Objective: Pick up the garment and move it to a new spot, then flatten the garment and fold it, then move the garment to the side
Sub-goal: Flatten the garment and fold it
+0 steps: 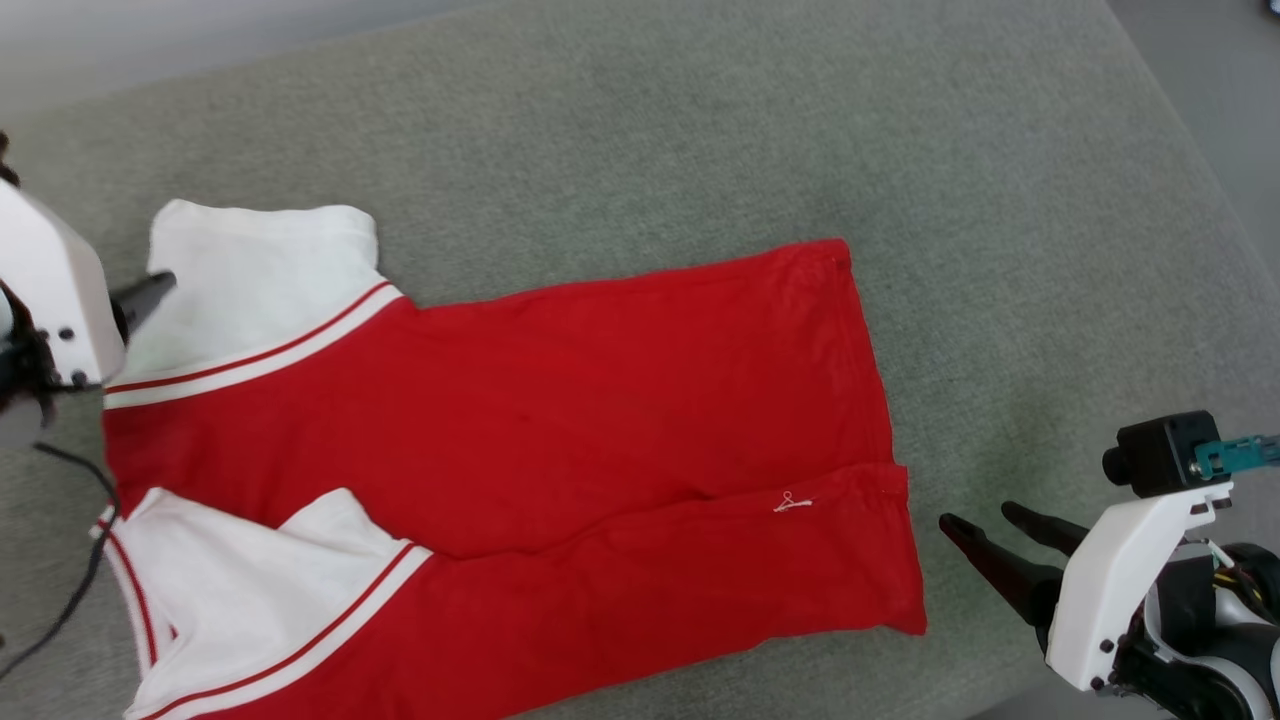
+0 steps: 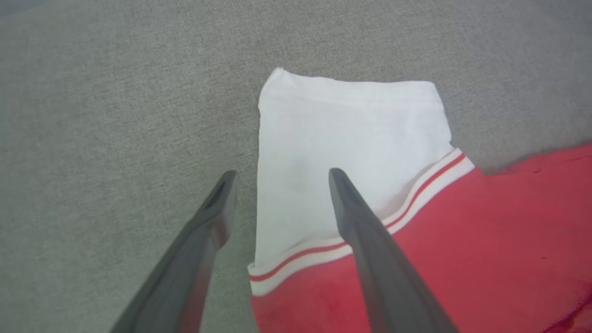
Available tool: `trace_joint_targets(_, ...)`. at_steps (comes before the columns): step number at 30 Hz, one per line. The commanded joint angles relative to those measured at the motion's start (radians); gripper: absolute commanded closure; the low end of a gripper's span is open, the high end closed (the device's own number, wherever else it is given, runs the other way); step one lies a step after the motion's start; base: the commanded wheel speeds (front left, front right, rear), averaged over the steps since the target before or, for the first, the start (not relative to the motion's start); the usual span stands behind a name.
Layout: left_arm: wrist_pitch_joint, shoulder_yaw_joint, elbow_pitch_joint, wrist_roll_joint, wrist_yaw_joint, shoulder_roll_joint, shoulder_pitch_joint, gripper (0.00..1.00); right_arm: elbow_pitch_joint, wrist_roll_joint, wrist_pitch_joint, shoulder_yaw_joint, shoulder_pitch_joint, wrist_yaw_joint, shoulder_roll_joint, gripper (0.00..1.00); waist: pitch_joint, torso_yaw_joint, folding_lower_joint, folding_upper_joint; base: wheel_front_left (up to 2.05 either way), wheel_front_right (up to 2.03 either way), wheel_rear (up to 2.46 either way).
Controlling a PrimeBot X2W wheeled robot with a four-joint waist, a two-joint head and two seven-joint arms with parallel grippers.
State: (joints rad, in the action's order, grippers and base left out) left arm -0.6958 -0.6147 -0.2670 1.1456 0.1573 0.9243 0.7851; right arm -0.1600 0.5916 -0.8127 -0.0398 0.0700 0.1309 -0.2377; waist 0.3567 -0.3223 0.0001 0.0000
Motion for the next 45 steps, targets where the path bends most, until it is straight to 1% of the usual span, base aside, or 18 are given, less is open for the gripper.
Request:
trace_joint_targets(1, 0.002, -0.005, -0.021, -0.023, -0.012, -0.009, 0.039, 0.0, -0.004, 0.006, 0.01, -0.006, 0.021, -0.001, -0.01, 0.0, 0.04, -0.036, -0.0001, 0.0, 0.0, 0.0, 0.0)
trace_joint_targets(6, 0.002, -0.031, -0.114, -0.087, -0.051, -0.016, 0.131, 0.0, -0.007, 0.018, 0.03, -0.02, 0.041, -0.001, -0.016, 0.0, 0.082, -0.054, -0.0001, 0.0, 0.0, 0.0, 0.0)
trace_joint_targets(8, 0.003, -0.039, -0.147, -0.104, -0.059, -0.028, 0.155, 0.0, -0.008, 0.016, 0.035, -0.028, 0.048, -0.001, -0.02, 0.0, 0.094, -0.058, -0.0001, 0.0, 0.0, 0.0, 0.0)
trace_joint_targets(10, 0.004, -0.042, -0.181, -0.117, -0.053, -0.036, 0.176, 0.0, -0.006, 0.02, 0.042, -0.037, 0.058, -0.001, -0.021, 0.0, 0.102, -0.062, -0.0001, 0.0, 0.0, 0.0, 0.0)
trace_joint_targets(12, 0.001, -0.059, -0.204, -0.139, -0.069, -0.035, 0.19, 0.0, -0.003, 0.023, 0.048, -0.046, 0.063, -0.001, -0.025, 0.0, 0.109, -0.066, -0.0001, 0.0, 0.0, 0.0, 0.0)
trace_joint_targets(17, -0.021, -0.074, -0.241, -0.122, -0.089, -0.073, 0.187, 0.0, 0.001, 0.033, 0.056, -0.05, 0.069, -0.001, -0.032, 0.0, 0.12, -0.064, -0.0001, 0.0, 0.0, 0.0, 0.0)
trace_joint_targets(18, -0.025, -0.083, -0.241, -0.128, -0.097, -0.075, 0.186, 0.05, 0.0, 0.033, 0.058, -0.048, 0.071, -0.001, -0.034, 0.0, 0.122, -0.063, -0.0001, 0.0, 0.0, 0.0, 0.0)
trace_joint_targets(19, -0.025, -0.086, -0.243, -0.13, -0.099, -0.078, 0.19, 0.59, -0.004, 0.032, 0.06, -0.047, 0.075, -0.001, -0.039, 0.0, 0.124, -0.062, -0.0001, 0.0, 0.0, 0.0, 0.0)
trace_joint_targets(20, -0.012, -0.089, -0.239, -0.136, -0.113, -0.081, 0.195, 1.0, -0.007, 0.032, 0.063, -0.043, 0.079, -0.001, -0.04, 0.0, 0.126, -0.06, -0.0001, 0.0, 0.0, 0.0, 0.0)
trace_joint_targets(23, 0.018, -0.095, -0.233, -0.155, -0.139, -0.088, 0.215, 1.0, -0.022, 0.038, 0.066, -0.028, 0.083, -0.001, -0.041, 0.0, 0.128, -0.046, -0.0001, 0.0, 0.0, 0.0, 0.0)
trace_joint_targets(27, 0.092, -0.074, -0.222, -0.163, -0.176, -0.106, 0.255, 1.0, -0.054, 0.052, 0.061, 0.009, 0.11, -0.001, -0.032, 0.0, 0.121, -0.016, -0.0001, 0.0, 0.0, 0.0, 0.0)
trace_joint_targets(29, 0.122, -0.063, -0.216, -0.149, -0.188, -0.126, 0.257, 1.0, -0.064, 0.051, 0.047, 0.029, 0.123, -0.001, -0.035, 0.0, 0.116, 0.0, -0.0001, 0.0, 0.0, 0.0, 0.0)
trace_joint_targets(32, 0.162, -0.067, -0.204, -0.158, -0.207, -0.141, 0.257, 1.0, -0.065, 0.055, 0.027, 0.065, 0.175, -0.001, -0.021, 0.0, 0.101, 0.035, -0.0001, 0.0, 0.0, 0.0, 0.0)
trace_joint_targets(34, 0.182, -0.075, -0.198, -0.167, -0.22, -0.151, 0.25, 1.0, -0.045, 0.039, 0.015, 0.087, 0.218, -0.001, -0.024, 0.0, 0.089, 0.059, -0.0001, 0.0, 0.0, 0.0, 0.0)
trace_joint_targets(37, 0.211, -0.076, -0.189, -0.152, -0.237, -0.176, 0.233, 1.0, 0.021, 0.011, -0.007, 0.084, 0.288, -0.001, -0.017, 0.0, 0.069, 0.093, -0.0001, 0.0, 0.0, 0.0, 0.0)
trace_joint_targets(40, 0.231, -0.085, -0.19, -0.15, -0.246, -0.184, 0.21, 1.0, 0.127, -0.022, -0.001, 0.063, 0.379, -0.001, -0.02, 0.0, 0.055, 0.118, -0.0001, 0.0, 0.0, 0.0, 0.0)
trace_joint_targets(41, 0.233, -0.091, -0.188, -0.151, -0.25, -0.189, 0.205, 1.0, 0.174, -0.043, 0.006, 0.051, 0.404, -0.001, -0.026, 0.0, 0.051, 0.126, -0.0001, 0.0, 0.0, 0.0, 0.0)
trace_joint_targets(45, 0.242, -0.103, -0.18, -0.155, -0.255, -0.197, 0.198, 1.0, 0.377, -0.074, 0.031, 0.027, 0.503, -0.001, -0.01, 0.0, 0.044, 0.152, -0.0001, 0.0, 0.0, 0.0, 0.0)
